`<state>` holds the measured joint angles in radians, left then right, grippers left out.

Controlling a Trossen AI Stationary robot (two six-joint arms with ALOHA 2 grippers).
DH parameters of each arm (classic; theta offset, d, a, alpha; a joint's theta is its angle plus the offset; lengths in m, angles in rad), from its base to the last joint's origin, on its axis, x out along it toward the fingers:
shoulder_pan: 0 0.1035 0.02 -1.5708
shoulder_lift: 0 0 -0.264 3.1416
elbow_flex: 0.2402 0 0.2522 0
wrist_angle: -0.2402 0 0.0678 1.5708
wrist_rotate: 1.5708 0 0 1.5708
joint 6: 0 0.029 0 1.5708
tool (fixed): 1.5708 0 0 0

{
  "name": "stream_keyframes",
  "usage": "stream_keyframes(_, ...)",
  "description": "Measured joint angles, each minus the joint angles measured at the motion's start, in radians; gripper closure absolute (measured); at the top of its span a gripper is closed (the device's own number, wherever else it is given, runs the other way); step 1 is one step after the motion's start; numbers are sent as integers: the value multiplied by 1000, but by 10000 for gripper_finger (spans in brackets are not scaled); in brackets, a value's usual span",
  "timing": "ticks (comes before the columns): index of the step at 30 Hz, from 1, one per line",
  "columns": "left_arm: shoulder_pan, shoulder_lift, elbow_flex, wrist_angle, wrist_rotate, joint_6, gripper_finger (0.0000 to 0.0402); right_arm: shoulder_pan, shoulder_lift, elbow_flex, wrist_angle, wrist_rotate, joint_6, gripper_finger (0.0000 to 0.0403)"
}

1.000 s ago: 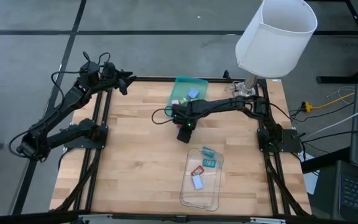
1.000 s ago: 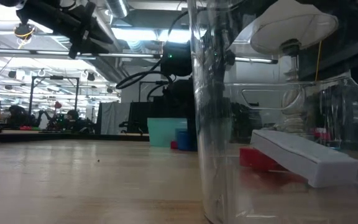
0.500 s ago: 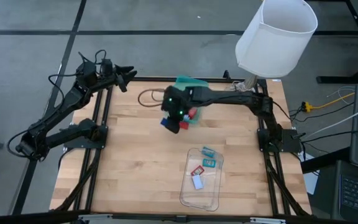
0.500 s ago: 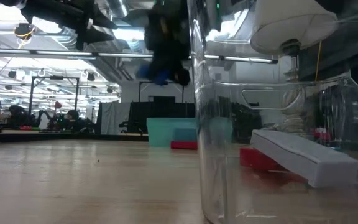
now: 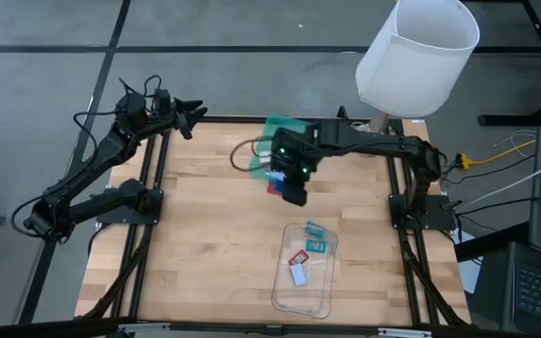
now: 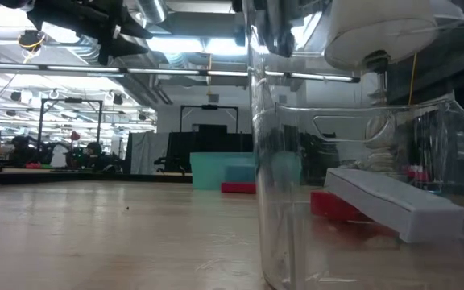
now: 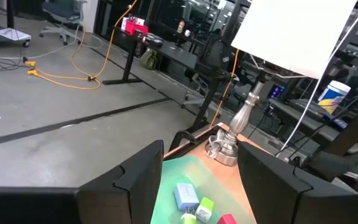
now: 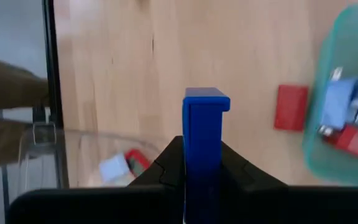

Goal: Pick & Place Office items
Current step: Put the dark blue digital timer into the transparent bin

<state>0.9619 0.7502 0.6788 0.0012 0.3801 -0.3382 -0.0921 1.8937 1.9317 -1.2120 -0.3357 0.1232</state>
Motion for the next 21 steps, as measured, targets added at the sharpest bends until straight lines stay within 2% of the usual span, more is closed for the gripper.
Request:
stream_keyframes(7,0,0,0,-1,12,0,199,172,-130,-217,54,5,165,360)
stream_keyframes(13,0,0,0,-9,48,11,199,333,-193,-418,222,-10,378,360)
stream_keyframes(21,0,6,0,-73,60,44,199,402,-185,-566,367,-24,446,360)
